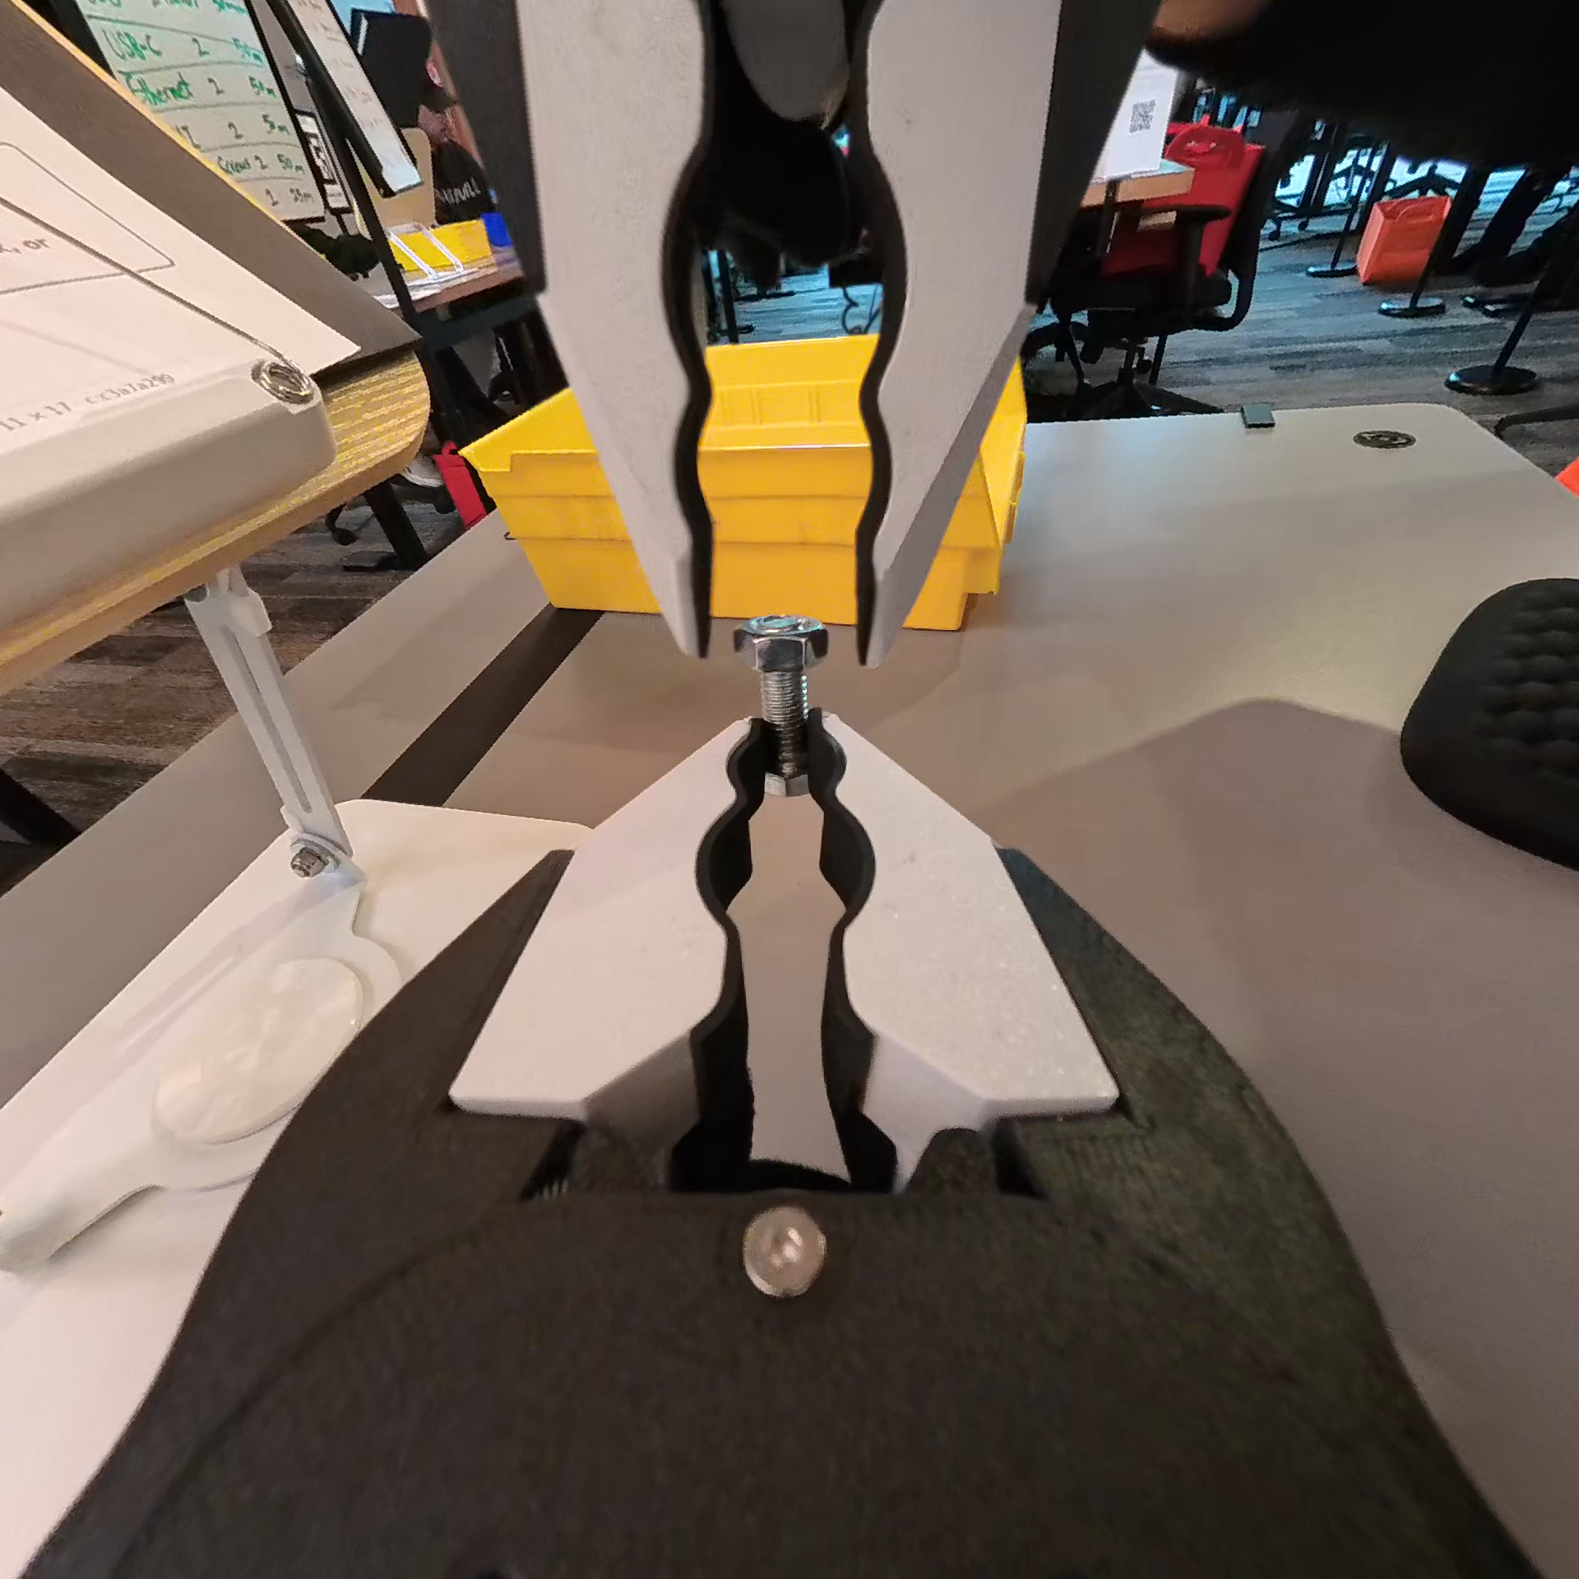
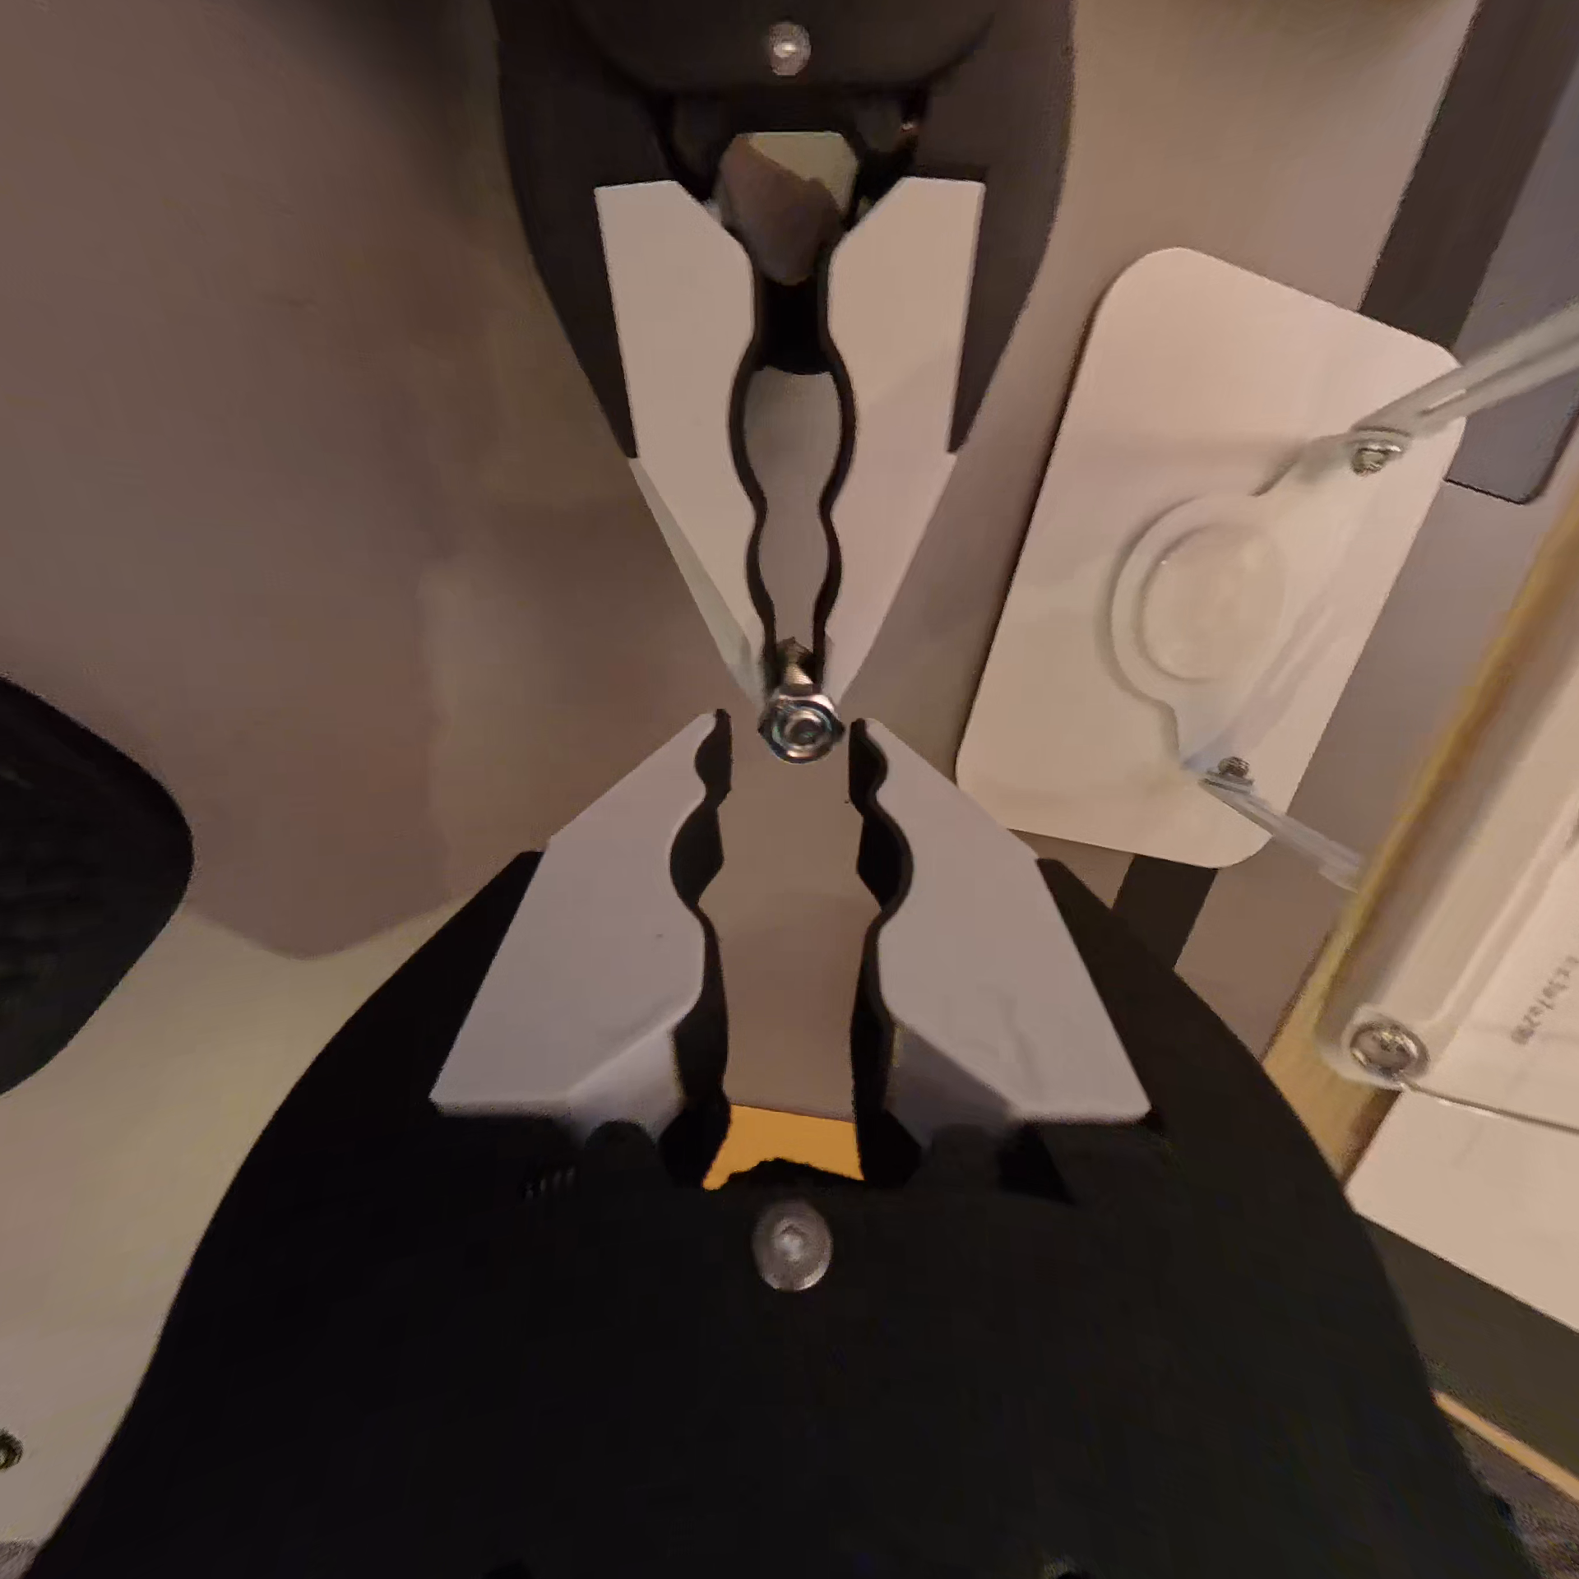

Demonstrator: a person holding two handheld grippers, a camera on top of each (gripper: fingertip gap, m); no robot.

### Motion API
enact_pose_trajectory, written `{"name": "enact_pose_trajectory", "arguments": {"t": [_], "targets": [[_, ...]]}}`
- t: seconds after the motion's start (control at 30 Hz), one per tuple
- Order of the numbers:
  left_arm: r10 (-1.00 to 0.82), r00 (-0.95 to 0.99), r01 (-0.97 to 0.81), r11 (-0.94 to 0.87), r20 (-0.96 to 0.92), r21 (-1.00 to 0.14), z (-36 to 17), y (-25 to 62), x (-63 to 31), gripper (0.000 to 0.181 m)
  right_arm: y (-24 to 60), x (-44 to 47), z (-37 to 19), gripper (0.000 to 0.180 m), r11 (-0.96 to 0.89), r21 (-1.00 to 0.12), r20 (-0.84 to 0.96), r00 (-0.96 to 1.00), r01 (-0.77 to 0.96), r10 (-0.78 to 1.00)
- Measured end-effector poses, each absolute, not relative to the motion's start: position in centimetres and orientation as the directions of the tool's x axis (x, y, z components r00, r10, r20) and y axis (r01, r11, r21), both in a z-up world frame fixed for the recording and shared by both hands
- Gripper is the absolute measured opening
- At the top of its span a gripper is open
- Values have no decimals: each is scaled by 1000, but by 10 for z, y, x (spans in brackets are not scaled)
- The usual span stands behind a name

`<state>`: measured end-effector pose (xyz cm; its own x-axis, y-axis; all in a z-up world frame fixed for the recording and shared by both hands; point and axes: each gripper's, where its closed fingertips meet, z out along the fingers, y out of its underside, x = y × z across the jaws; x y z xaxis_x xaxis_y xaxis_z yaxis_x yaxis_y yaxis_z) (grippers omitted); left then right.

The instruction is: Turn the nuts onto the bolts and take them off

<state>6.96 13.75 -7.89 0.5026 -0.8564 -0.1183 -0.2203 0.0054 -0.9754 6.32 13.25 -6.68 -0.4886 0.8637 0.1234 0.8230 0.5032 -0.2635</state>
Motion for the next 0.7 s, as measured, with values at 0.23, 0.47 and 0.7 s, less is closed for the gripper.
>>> {"name": "enact_pose_trajectory", "arguments": {"t": [0.23, 0.47, 0.7], "targets": [[-855, 504, -224, 7, -122, -975, -79, 137, 70, 7, 132, 61, -69, 17, 369, -269, 44, -371, 890, 928], [-853, 509, -225, -3, -115, -974, -82, 139, 68, 7, 129, 59, -70, 36, -58, -288, -220, -7, 956, 976], [-855, 505, -223, 2, -117, -975, -80, 138, 69, 7, 133, 64, -64, 46, 327, -281, 31, -332, 902, 943]]}}
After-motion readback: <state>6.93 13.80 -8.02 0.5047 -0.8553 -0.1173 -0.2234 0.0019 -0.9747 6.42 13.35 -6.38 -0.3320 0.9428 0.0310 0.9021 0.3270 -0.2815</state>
